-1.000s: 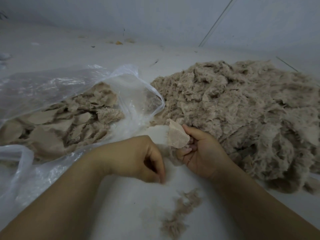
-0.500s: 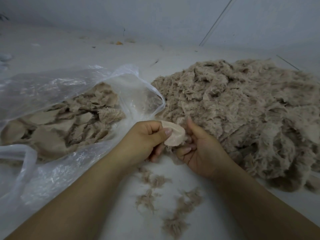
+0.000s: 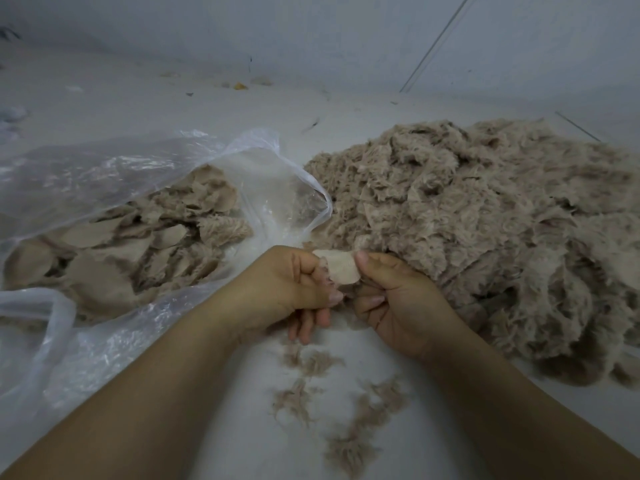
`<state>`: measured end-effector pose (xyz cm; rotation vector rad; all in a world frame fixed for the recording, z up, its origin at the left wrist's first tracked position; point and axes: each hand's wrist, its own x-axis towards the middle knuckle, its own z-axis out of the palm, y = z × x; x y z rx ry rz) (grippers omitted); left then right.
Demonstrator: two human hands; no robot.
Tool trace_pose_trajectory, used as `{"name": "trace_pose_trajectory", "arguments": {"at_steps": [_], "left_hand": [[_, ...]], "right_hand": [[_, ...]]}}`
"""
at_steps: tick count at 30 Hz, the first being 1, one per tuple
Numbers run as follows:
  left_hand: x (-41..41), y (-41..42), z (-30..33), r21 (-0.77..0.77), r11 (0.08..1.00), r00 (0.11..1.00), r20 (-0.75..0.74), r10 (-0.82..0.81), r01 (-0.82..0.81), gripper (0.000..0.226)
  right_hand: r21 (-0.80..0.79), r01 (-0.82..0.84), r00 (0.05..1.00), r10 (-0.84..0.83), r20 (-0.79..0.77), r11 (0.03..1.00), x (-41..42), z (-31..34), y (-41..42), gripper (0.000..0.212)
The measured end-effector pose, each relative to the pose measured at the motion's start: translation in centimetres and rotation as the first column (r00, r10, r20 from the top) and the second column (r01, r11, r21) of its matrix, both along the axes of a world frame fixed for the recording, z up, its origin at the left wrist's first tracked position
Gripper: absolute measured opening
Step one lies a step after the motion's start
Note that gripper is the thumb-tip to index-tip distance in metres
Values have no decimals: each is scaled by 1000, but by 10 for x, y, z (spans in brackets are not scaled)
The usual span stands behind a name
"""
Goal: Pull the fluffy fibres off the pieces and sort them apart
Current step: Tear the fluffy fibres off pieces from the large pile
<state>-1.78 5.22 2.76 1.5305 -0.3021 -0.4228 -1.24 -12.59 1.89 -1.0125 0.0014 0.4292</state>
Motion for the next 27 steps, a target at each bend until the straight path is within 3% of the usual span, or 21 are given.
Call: {"name": "trace_pose_trajectory", "arguments": {"at_steps": [4,7,9,11,13,15,17,18,20,24,27], "left_hand": [[2,-2,2,-5,988,988,21,154,-154,36],[0,-14,-1,23,956,953,88,290,-293,25],[4,-16,-1,-136,868,872,50,487,-477,21],[9,-8,4,-349,698,757,-56,651,-626,22],[12,-6,7,-451,620,733,-127,668,-642,23],[10,-14,4,-345,685,751,-99,653,-642,19],[6,-25,-4,5,812,793,217,569,-584,7],[6,-30,-6,171,840,826,363,431,-514,6],[6,-35,-4,373,863,872,467,144,-342,8],[7,-26,0,514,835,899,435,-57,-196,17],[5,-20,-3,501,835,899,438,-19,-226,12]], "right_hand": [[-7,-31,999,31,27,1000,0,0,-1,19],[-3,-20,999,20,28,1000,-2,2,0,17],[25,18,1000,-18,-18,1000,-2,2,0,19],[84,44,996,-38,-77,995,-1,3,-1,21],[132,36,992,-20,-122,991,0,5,-4,24],[166,16,989,8,-148,986,0,7,-5,30],[184,10,988,19,-154,983,1,8,-6,36],[184,8,988,21,-156,983,1,8,-7,37],[183,2,986,28,-162,983,0,8,-7,38],[192,-25,987,55,-153,981,1,9,-8,37],[196,-22,985,54,-161,980,1,10,-9,37]]}}
